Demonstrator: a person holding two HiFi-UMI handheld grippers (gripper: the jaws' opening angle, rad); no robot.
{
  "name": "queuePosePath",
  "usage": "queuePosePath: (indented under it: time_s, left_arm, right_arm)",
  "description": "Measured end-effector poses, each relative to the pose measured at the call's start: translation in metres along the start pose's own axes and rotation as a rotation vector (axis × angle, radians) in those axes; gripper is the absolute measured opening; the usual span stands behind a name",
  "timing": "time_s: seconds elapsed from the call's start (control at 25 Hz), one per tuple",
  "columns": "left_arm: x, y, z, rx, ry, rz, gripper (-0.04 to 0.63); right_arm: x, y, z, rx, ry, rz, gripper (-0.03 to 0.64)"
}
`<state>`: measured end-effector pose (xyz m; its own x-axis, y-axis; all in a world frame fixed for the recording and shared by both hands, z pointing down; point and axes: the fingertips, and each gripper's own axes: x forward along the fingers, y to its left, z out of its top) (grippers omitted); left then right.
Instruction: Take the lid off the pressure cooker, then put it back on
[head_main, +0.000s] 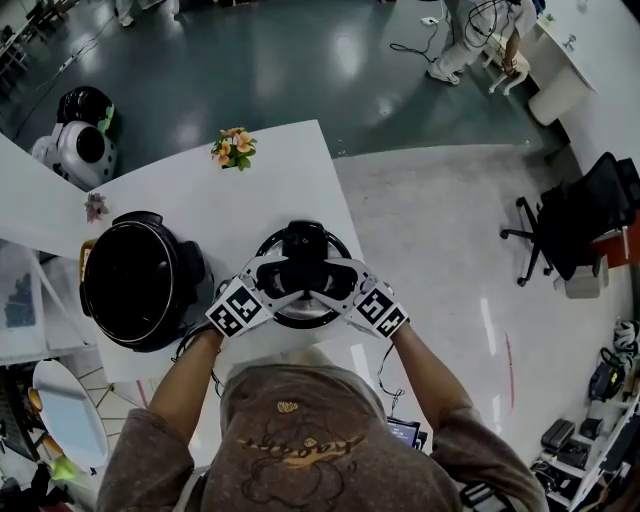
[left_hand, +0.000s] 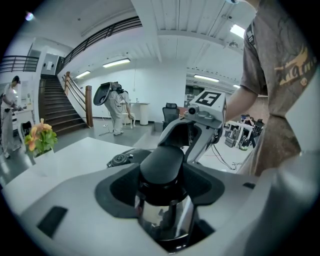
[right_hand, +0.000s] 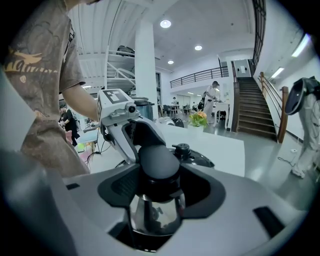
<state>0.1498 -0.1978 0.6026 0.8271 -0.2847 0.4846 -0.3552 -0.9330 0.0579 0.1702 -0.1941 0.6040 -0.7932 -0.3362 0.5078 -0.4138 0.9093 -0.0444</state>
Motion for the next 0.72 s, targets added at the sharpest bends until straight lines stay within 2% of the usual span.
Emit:
queuePosePath:
  time_s: [0.28, 0.72]
  left_arm:
    - [-0.007, 0.001, 0.016, -0.037, -0.010, -0.010, 0.270]
    - [-0.051, 0.001, 0.094, 0.019, -0.059, 0.038, 0.272]
  right_arm:
    - [-0.010, -0.001, 0.015, 0.027, 0.003, 0.017, 0.247]
    - [-0.050, -0.001, 0.094, -0.012, -0.066, -0.015, 0.250]
